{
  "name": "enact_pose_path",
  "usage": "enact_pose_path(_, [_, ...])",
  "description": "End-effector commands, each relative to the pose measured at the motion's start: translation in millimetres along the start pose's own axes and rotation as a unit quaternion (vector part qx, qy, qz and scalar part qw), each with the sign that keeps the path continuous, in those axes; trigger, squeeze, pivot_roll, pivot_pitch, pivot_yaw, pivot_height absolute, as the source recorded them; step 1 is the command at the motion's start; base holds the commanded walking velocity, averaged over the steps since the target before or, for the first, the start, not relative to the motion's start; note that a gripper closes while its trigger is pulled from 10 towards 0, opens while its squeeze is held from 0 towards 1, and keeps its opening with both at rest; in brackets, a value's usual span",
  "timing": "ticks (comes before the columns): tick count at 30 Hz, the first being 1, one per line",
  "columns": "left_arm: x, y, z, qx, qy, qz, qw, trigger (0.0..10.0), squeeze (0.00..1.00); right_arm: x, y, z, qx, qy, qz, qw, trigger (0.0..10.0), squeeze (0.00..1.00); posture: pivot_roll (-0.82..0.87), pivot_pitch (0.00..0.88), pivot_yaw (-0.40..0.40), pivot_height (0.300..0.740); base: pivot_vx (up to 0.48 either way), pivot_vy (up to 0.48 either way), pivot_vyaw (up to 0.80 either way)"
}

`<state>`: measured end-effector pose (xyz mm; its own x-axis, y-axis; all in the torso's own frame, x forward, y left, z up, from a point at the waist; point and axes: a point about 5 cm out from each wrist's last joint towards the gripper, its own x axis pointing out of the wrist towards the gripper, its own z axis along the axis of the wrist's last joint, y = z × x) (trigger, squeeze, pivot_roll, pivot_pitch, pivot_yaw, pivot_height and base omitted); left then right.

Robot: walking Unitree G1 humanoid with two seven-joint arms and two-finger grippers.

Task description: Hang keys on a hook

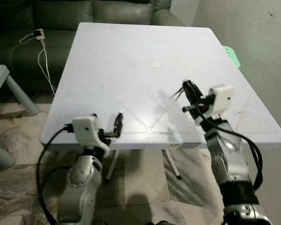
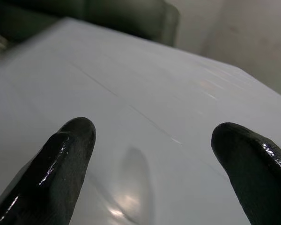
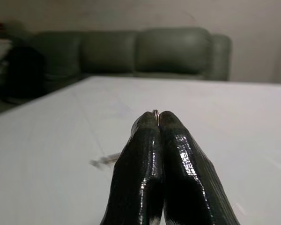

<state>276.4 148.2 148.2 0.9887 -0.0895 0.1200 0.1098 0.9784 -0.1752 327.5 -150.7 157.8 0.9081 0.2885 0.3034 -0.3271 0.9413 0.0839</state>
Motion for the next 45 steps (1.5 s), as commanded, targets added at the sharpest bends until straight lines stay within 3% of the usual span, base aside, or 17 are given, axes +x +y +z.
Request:
enact_pose_path(1, [-0.4,6.9,2,0.001,-0.004,0.009,1.000,10.0,0.00,-6.9,-9.2,11,-0.019,-0.018,-0.026,0.999,10.0,0.00,0.06,0.098,-0.107,0.740,0.000,0.000,0.00])
enact_pose_path(9, [0.0,18.2,6,0.020,-0.023,0.021,0.999,10.0,0.00,-29.6,-14.8,3,-0.023,0.003,-0.071,0.997,10.0,0.00,0.06,0.088,-0.104,0.740,0.000,0.000,0.00])
enact_pose_path(14, [-2.8,24.5,-17,0.035,-0.007,0.034,0.999,10.0,0.00,-50.5,-20.9,-23,-0.046,0.054,-0.101,0.992,10.0,0.00,0.05,0.057,-0.103,0.740,0.000,0.000,0.00])
enact_pose_path(21, [5.8,24.6,-14,0.017,-0.011,0.028,0.999,10.0,0.00,-38.6,-17.7,-21,-0.058,0.068,-0.096,0.991,10.0,0.00,0.03,0.051,-0.082,0.740,0.000,0.000,0.00])
enact_pose_path(29, [14.9,23.7,-6,0.019,-0.040,0.009,0.999,10.0,0.00,-42.7,-22.1,-26,-0.063,0.081,-0.098,0.990,10.0,0.00,0.02,0.052,-0.077,0.740,0.000,0.000,-0.64])
enact_pose_path(45, [-1.6,27.8,-34,0.010,0.002,0.016,1.000,10.0,0.00,-63.9,-18.2,-45,-0.051,0.115,-0.109,0.986,10.0,0.00,0.02,0.016,-0.057,0.740,0.000,0.000,-0.77])
